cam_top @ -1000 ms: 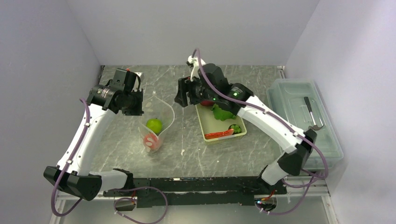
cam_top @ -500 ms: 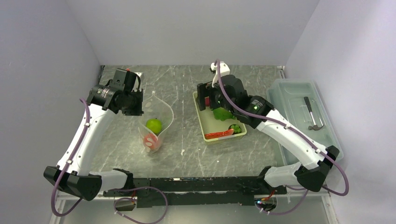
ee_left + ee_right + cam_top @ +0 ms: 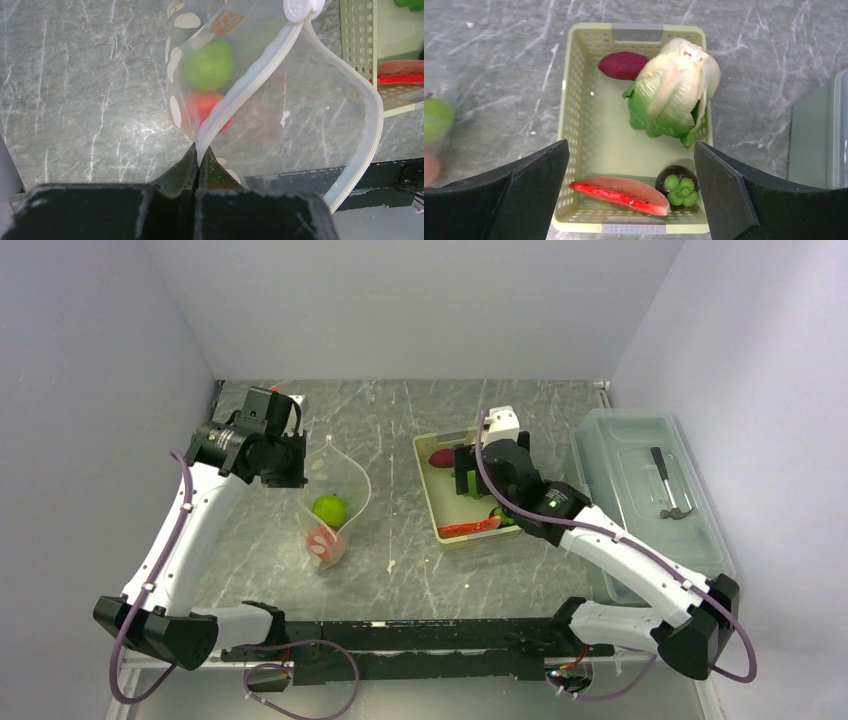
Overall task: Place the food in the zip-top bag and seal the zipper
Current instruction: Pick up the fake vegetable from the bin, then place the fake vegetable in the zipper food storage bag.
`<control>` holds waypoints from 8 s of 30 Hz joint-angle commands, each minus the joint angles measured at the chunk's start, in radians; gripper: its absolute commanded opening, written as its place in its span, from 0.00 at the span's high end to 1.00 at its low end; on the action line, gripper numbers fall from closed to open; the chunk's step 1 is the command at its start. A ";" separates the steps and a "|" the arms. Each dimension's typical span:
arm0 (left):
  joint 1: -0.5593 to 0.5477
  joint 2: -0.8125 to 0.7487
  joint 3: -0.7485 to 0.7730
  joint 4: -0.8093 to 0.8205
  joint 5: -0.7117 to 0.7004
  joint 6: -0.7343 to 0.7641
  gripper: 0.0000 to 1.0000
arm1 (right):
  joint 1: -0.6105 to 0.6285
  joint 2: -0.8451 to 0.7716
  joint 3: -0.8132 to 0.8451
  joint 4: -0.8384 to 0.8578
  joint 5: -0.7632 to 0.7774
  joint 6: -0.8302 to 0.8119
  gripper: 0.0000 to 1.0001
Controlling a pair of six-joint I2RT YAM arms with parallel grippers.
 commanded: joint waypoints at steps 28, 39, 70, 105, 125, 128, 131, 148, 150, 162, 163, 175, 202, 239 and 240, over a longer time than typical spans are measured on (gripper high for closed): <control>0.004 -0.019 0.004 0.010 -0.001 0.027 1.00 | -0.239 0.207 -0.233 0.507 -0.061 0.001 0.00; 0.004 -0.020 0.001 0.011 -0.003 0.028 1.00 | -0.263 0.273 -0.249 0.608 -0.128 0.030 0.00; 0.004 -0.038 -0.013 0.011 -0.006 0.031 1.00 | -0.270 0.537 -0.101 0.669 -0.033 0.117 0.00; 0.004 -0.020 -0.016 0.014 0.004 0.036 1.00 | -0.285 0.838 0.112 0.463 0.094 0.185 0.33; 0.004 -0.029 -0.004 0.011 0.012 0.032 1.00 | -0.284 0.564 0.046 0.452 0.044 -0.001 1.00; 0.004 -0.032 -0.004 0.013 0.013 0.031 1.00 | -0.284 0.497 0.042 0.419 0.007 -0.048 1.00; 0.004 -0.033 -0.004 0.013 0.013 0.030 1.00 | -0.285 0.435 0.042 0.387 -0.046 -0.089 1.00; 0.004 -0.033 0.015 0.013 0.015 0.027 1.00 | -0.283 0.049 0.100 0.157 -0.614 -0.245 1.00; 0.004 -0.030 0.019 0.014 0.016 0.028 1.00 | -0.283 0.024 0.129 0.118 -0.705 -0.255 1.00; 0.004 -0.021 0.028 0.020 0.019 0.033 1.00 | -0.269 0.018 0.337 -0.101 -1.113 -0.295 1.00; 0.004 -0.020 0.028 0.020 0.019 0.034 1.00 | -0.266 0.028 0.360 -0.120 -1.133 -0.296 1.00; 0.004 -0.012 0.030 0.024 0.033 0.034 1.00 | -0.137 0.134 0.532 -0.067 -1.258 -0.117 1.00; 0.005 -0.028 0.040 0.017 0.075 0.022 1.00 | 0.019 0.421 0.655 0.120 -1.111 0.335 1.00; 0.004 -0.022 0.042 0.021 0.135 -0.001 1.00 | 0.219 0.561 0.519 0.113 -0.686 0.209 1.00; 0.004 -0.021 0.041 0.023 0.133 -0.001 1.00 | 0.224 0.564 0.519 0.103 -0.693 0.198 1.00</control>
